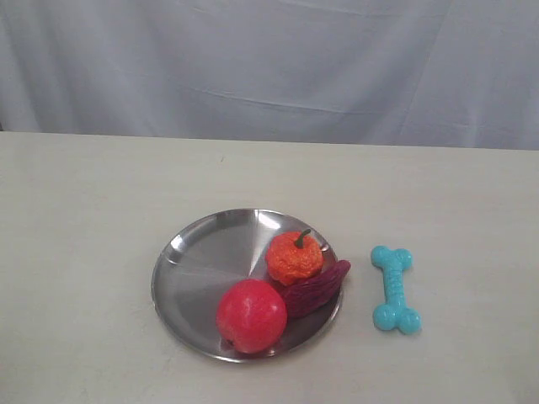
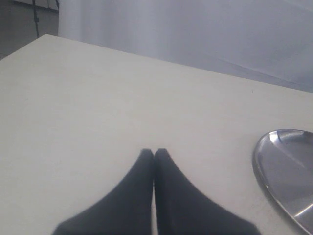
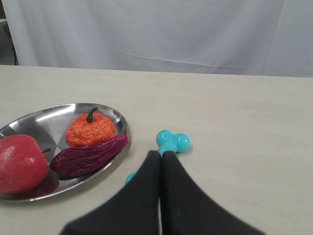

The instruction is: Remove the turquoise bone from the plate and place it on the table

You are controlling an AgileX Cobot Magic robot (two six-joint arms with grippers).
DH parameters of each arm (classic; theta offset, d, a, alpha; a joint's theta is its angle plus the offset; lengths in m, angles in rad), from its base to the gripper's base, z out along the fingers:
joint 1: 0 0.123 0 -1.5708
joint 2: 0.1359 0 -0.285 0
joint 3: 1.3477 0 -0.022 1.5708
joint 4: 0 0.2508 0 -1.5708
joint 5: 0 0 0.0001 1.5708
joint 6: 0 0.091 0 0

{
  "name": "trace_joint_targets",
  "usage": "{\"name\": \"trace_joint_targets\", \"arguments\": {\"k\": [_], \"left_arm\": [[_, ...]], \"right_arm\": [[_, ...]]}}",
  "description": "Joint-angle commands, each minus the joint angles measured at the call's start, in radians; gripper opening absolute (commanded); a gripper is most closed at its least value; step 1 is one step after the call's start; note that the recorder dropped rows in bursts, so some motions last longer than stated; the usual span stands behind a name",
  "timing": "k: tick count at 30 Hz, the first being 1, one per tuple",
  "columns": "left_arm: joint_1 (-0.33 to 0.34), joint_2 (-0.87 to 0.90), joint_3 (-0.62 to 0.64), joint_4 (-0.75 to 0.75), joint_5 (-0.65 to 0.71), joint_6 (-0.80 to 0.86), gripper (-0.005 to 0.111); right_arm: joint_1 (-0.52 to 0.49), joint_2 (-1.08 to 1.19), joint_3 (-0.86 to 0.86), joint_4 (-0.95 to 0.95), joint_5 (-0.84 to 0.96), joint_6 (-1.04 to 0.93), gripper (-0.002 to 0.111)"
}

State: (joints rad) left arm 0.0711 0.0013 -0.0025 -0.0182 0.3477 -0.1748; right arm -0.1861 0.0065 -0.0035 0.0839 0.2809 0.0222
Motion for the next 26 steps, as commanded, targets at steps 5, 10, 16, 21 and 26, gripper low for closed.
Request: {"name": "trace_joint_targets", "arguments": {"k": [5,10,16,21,26], "left_arm": [[-0.005,-0.001,0.003,-0.003,-0.005,-0.002,0.000],[-0.005,-0.001,0.003,-0.003,-0.005,-0.002,0.000],[-0.005,-0.001,0.003,-0.003,-0.005,-0.002,0.000],[-0.005,-0.001,0.003,-0.003,-0.005,-0.002,0.000],[-0.005,-0.001,0.003,-0.003,-0.005,-0.002,0.000]], "right_arm": [[-0.004,-0.007,0.003,-0.006,-0.002,-0.012,0.000],[-0.004,-0.007,0.003,-0.006,-0.002,-0.012,0.000],[-0.004,-0.007,0.003,-0.006,-0.002,-0.012,0.000],[-0.004,-0.007,0.003,-0.006,-0.002,-0.012,0.000],[-0.004,-0.007,0.003,-0.006,0.010,-0.012,0.000]]}}
